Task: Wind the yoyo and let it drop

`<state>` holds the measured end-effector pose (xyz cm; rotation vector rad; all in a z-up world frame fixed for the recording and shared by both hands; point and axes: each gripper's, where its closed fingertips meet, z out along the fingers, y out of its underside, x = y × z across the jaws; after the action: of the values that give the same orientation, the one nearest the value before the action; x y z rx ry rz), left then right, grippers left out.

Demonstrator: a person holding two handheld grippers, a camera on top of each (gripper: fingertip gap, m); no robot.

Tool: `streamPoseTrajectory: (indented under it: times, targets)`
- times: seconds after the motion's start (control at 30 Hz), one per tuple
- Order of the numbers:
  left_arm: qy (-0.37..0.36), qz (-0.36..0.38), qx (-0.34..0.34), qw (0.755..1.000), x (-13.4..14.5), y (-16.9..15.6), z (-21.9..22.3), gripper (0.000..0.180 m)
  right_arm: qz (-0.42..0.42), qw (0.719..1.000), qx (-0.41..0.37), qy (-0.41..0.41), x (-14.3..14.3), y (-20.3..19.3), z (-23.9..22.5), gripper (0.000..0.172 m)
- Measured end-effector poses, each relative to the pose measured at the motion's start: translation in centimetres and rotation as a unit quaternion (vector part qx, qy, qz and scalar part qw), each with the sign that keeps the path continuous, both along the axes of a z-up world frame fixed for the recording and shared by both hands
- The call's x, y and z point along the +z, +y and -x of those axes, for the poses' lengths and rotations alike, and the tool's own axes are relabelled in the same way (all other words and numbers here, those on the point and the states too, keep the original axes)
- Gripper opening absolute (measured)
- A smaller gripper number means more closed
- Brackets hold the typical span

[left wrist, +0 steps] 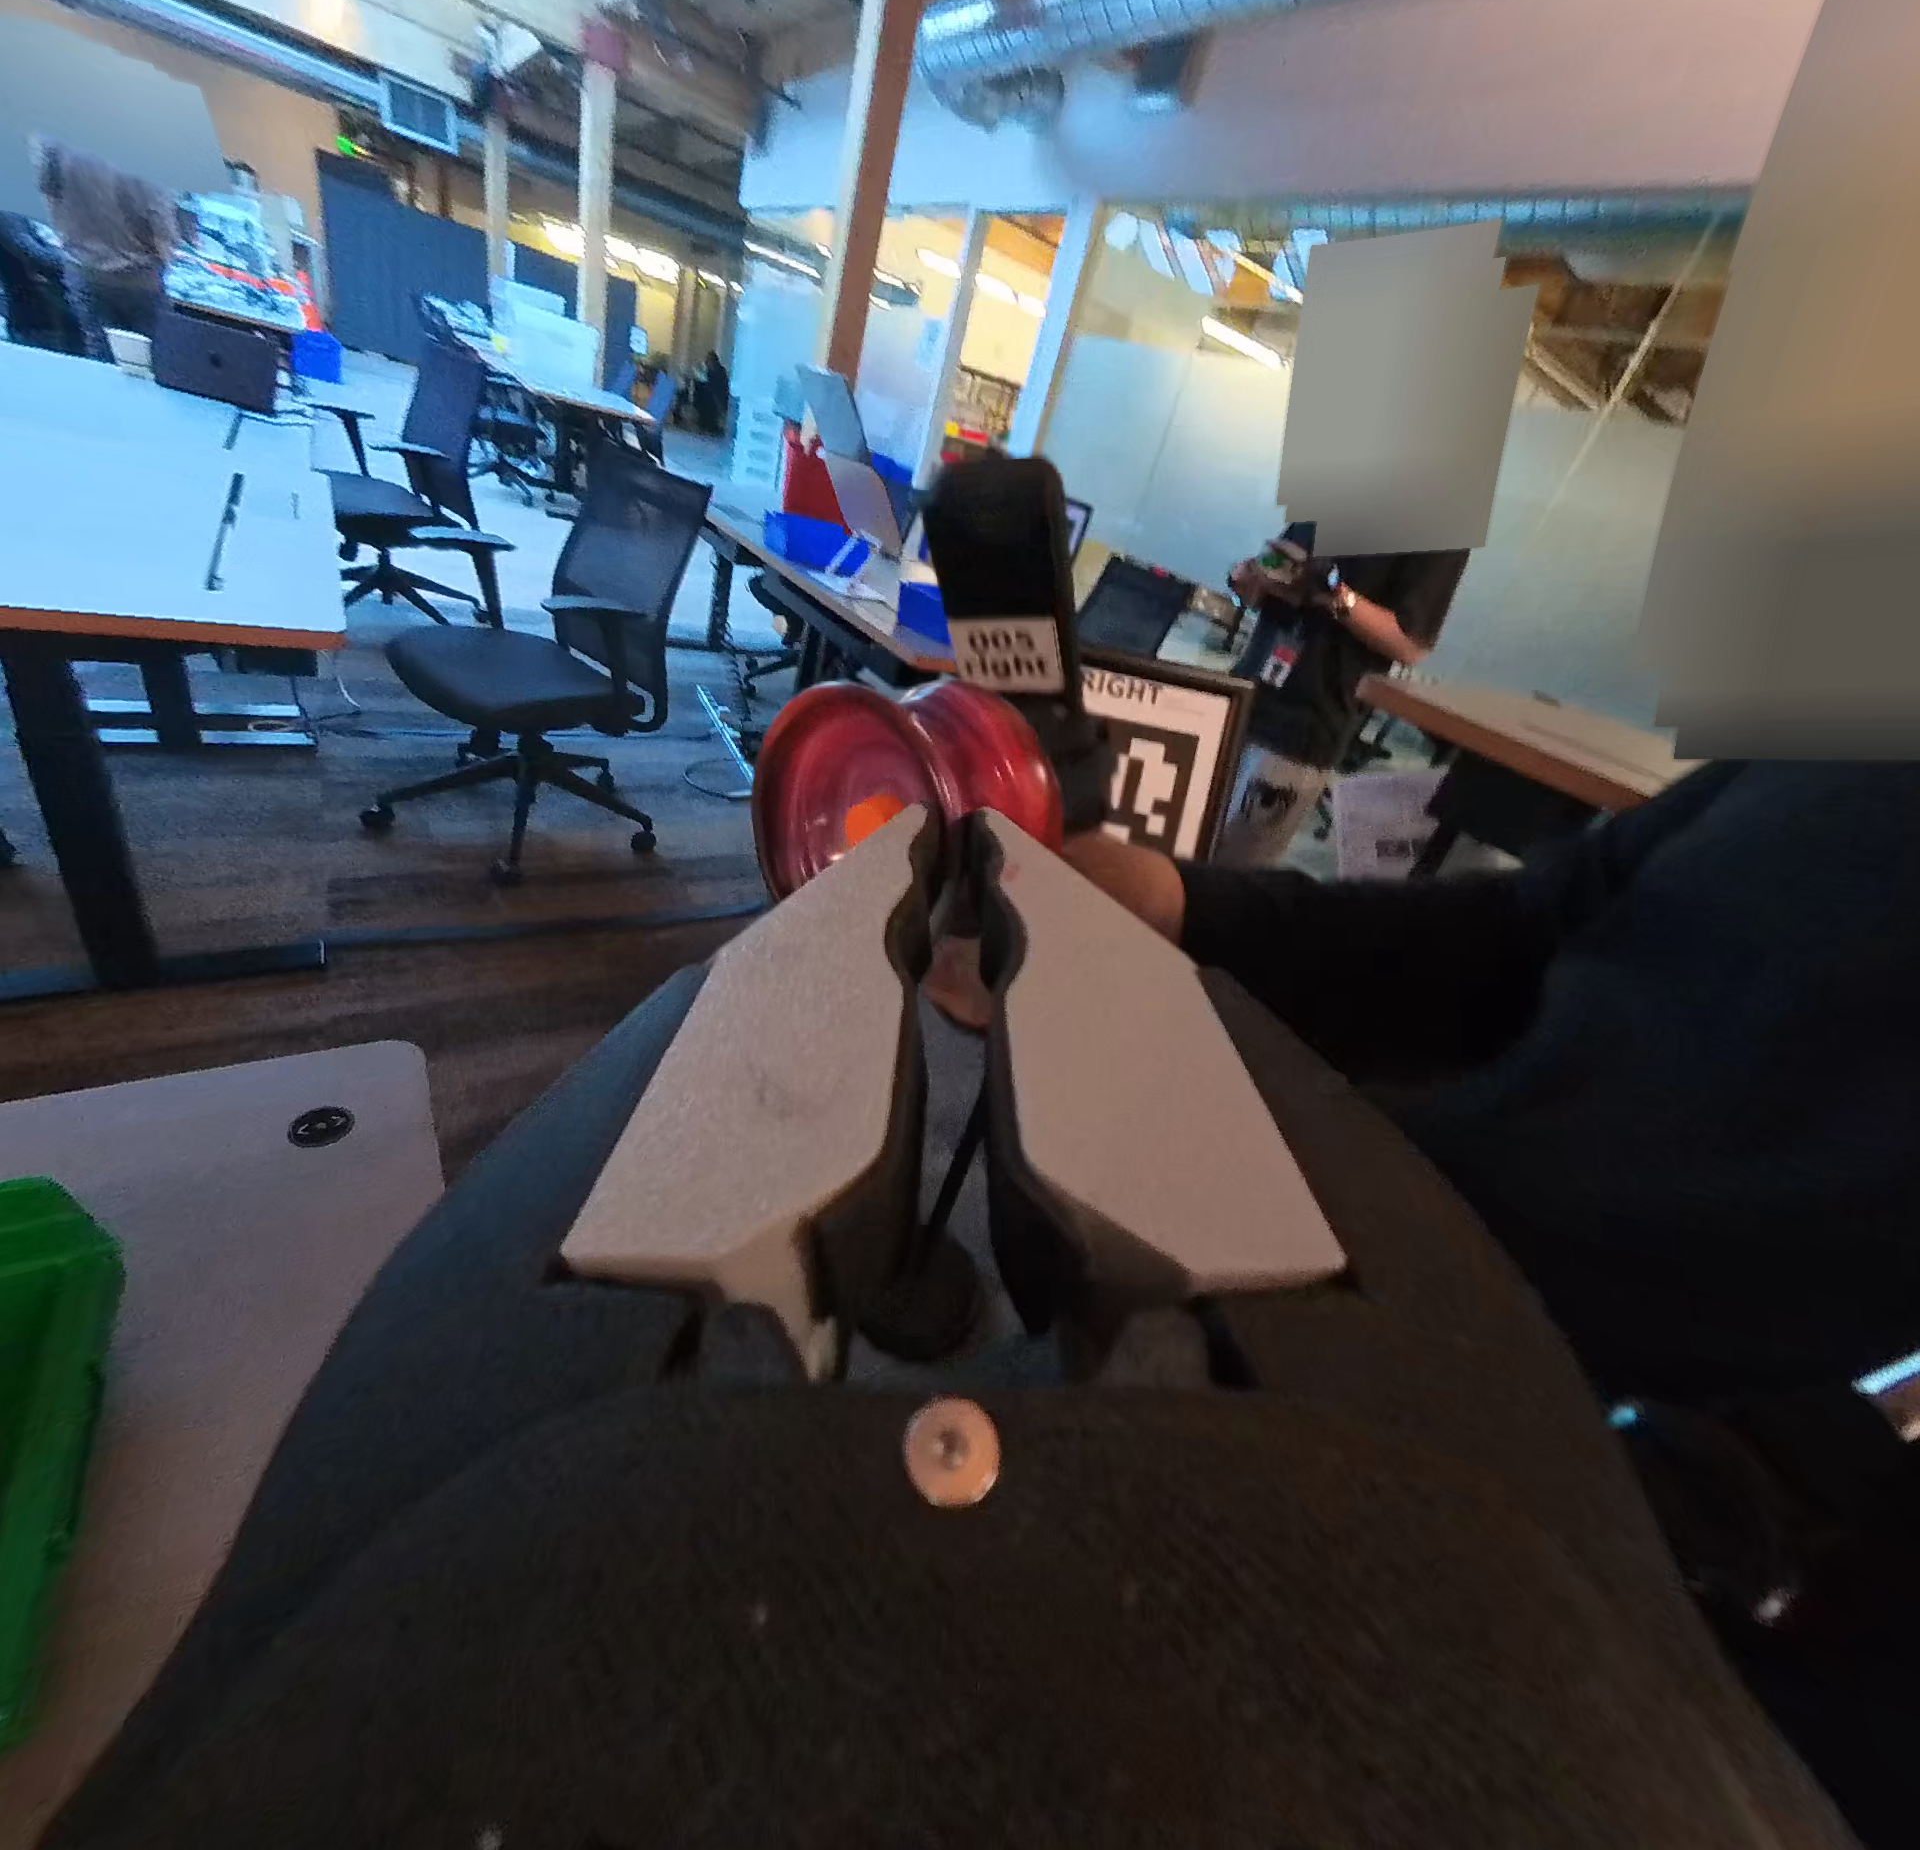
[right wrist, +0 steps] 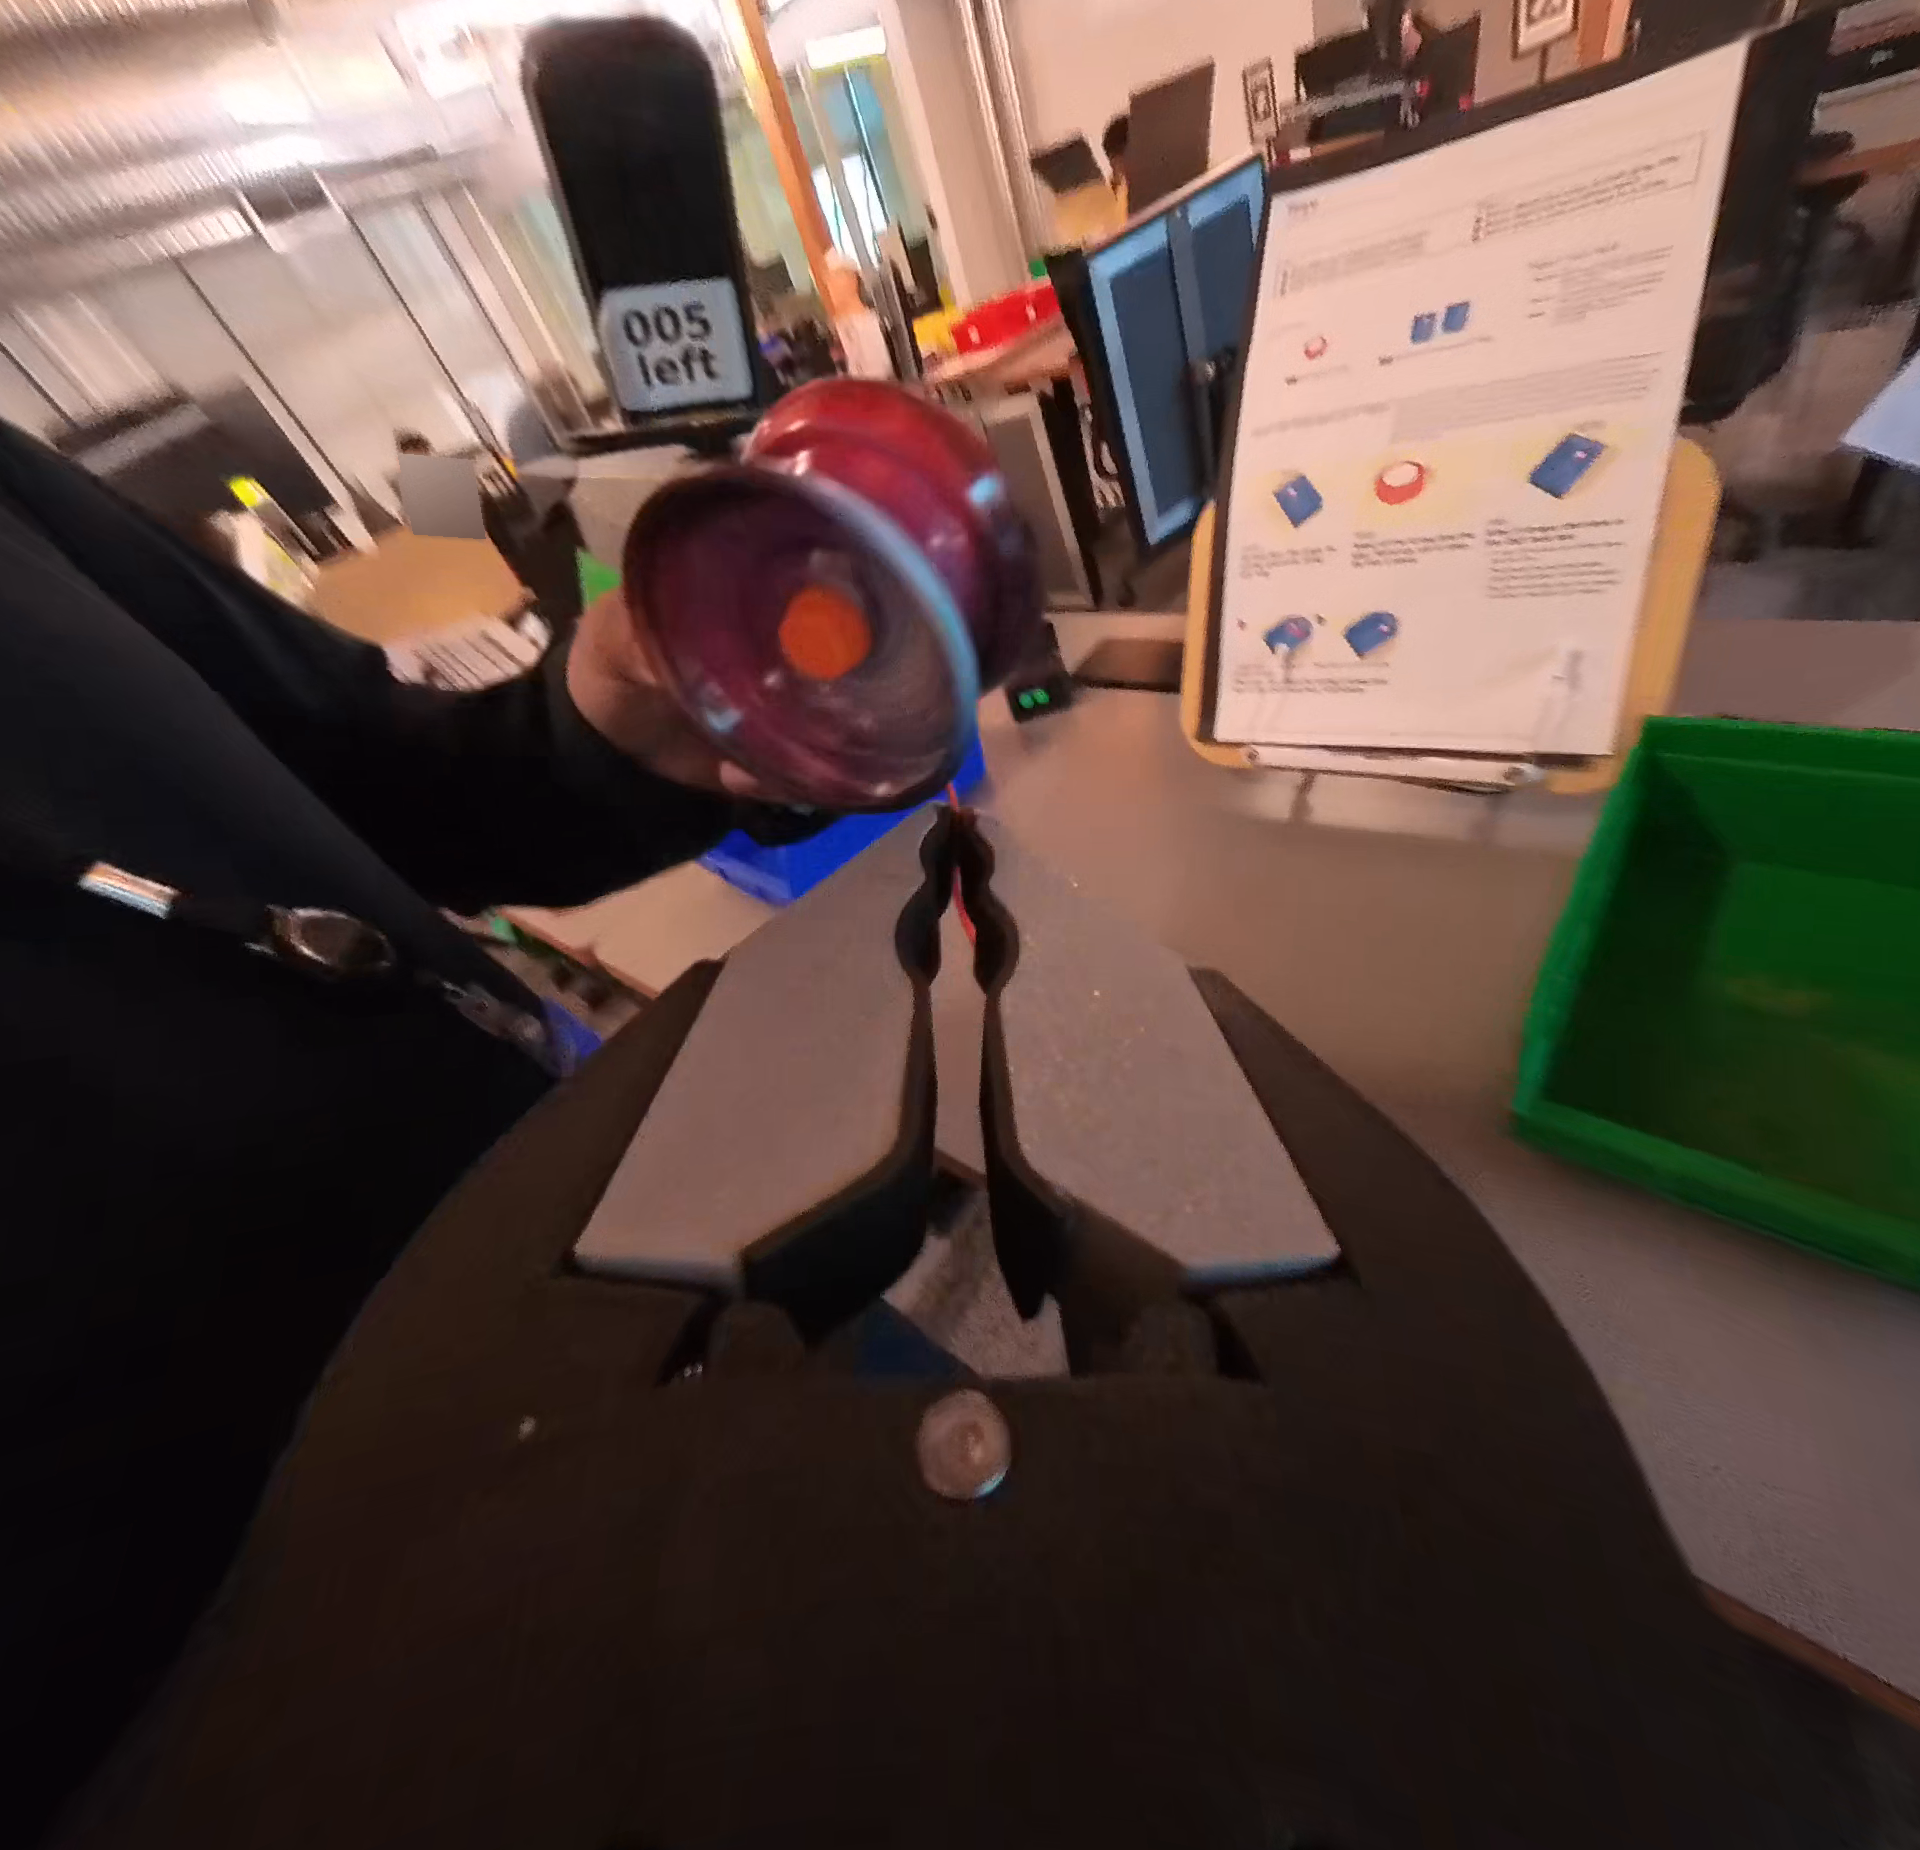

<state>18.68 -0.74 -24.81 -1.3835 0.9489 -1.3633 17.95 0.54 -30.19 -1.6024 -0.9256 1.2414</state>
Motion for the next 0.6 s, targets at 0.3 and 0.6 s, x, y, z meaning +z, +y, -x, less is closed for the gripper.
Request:
streamPoseTrajectory:
  times: [0.3, 0.6]
  targets:
    - [0.019, -0.004, 0.076, 0.997, -1.6, 2.3, -0.7, 0.001, 0.062, 0.996, 0.035, 0.056, -0.2, -2.6, 2.0, 0.000]
    - [0.037, -0.005, 0.065, 0.997, -1.6, 2.1, -1.3, 0.002, 0.082, 0.995, 0.029, 0.051, -0.1, -3.1, 0.8, 0.000]
